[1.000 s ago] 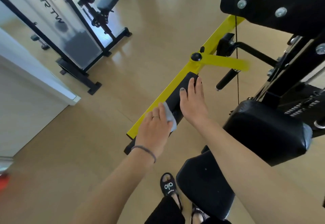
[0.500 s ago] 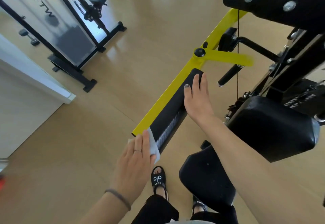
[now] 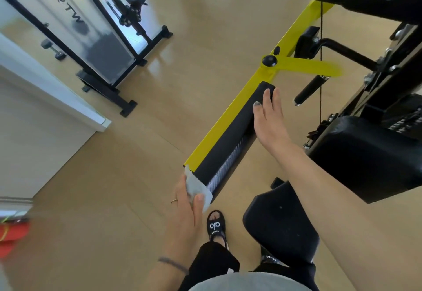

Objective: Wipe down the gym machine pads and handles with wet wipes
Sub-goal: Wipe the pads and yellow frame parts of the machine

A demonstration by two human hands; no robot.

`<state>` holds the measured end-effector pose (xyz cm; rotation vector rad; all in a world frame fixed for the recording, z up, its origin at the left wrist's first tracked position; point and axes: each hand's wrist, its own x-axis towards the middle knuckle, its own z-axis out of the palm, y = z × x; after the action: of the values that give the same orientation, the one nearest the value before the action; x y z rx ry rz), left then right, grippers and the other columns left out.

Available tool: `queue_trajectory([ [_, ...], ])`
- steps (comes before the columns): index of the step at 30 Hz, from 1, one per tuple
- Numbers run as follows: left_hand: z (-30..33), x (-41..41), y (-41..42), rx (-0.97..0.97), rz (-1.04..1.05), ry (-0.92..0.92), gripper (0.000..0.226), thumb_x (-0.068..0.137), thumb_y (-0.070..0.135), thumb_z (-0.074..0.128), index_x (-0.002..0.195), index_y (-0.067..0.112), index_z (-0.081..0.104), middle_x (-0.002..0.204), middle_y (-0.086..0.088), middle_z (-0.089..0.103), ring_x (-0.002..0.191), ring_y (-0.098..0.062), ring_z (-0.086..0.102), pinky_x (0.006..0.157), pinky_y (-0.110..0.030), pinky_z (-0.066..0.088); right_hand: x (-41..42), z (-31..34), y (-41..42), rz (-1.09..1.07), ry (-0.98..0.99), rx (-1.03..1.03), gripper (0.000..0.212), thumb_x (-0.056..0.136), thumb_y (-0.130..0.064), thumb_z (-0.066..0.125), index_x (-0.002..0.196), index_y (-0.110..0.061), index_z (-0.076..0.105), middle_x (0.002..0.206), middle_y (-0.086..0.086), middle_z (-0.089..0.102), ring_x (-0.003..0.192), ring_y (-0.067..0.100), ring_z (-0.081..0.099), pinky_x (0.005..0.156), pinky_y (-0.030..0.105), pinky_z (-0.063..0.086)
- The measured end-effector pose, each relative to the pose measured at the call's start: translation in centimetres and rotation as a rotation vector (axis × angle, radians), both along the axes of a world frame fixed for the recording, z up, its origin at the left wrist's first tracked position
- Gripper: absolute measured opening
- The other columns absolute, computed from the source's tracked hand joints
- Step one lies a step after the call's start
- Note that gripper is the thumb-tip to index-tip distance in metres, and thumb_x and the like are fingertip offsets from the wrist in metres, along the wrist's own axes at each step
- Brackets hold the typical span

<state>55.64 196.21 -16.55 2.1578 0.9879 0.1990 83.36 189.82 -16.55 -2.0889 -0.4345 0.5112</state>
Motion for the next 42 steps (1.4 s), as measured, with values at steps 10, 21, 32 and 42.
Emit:
queue_trajectory([
  [10, -0.5, 6.6, -2.8, -0.668, 0.878, -0.419, 0.047, 0.103, 0.052, 0.032, 0.144, 0.030, 0.040, 0.122, -0.003, 0.055, 0.111, -0.019, 0.053, 0.089, -0.029, 0.042, 0.2, -0.4, 0.2, 0.018, -0.027, -0.040, 0.064, 0.110, -0.037, 0.024, 0.162, -0.013, -0.003, 0.169, 0.006, -0.018, 0.156, 0.019, -0.014, 0.128, 0.042, 0.001],
  [21, -2.4, 6.1, -6.6, -0.027, 0.639, -0.288, 0.066, 0.105, 0.034, 0.036, 0.160, 0.014, 0.005, 0.164, -0.009, 0.020, 0.147, -0.023, 0.029, 0.110, -0.003, 0.022, 0.8, -0.8, 0.3, 0.040, -0.027, -0.074, 0.064, 0.106, -0.043, 0.020, 0.163, -0.014, 0.010, 0.170, 0.005, -0.013, 0.156, 0.019, -0.014, 0.128, 0.044, 0.001],
  [32, -0.8, 7.6, -0.4, 0.905, -0.382, 0.269, 0.070, 0.099, 0.010, 0.053, 0.157, -0.002, 0.014, 0.164, -0.020, 0.015, 0.152, -0.032, 0.019, 0.122, -0.045, 0.025, 1.1, 0.3, -1.2, -0.044, 0.168, 0.228, 0.053, 0.112, -0.034, 0.021, 0.163, -0.022, 0.012, 0.171, -0.005, -0.004, 0.156, 0.010, -0.002, 0.127, 0.033, 0.005],
  [42, 0.5, 24.5, 1.5, 1.268, -1.143, 0.487, 0.068, 0.102, 0.029, 0.031, 0.159, 0.007, 0.004, 0.168, -0.008, -0.002, 0.155, -0.024, -0.006, 0.125, -0.041, 0.004, -4.5, 0.1, -4.7, -0.447, 0.475, 0.459, 0.050, 0.110, -0.042, 0.027, 0.158, -0.030, 0.029, 0.163, -0.011, 0.031, 0.151, 0.010, 0.026, 0.117, 0.023, 0.016],
])
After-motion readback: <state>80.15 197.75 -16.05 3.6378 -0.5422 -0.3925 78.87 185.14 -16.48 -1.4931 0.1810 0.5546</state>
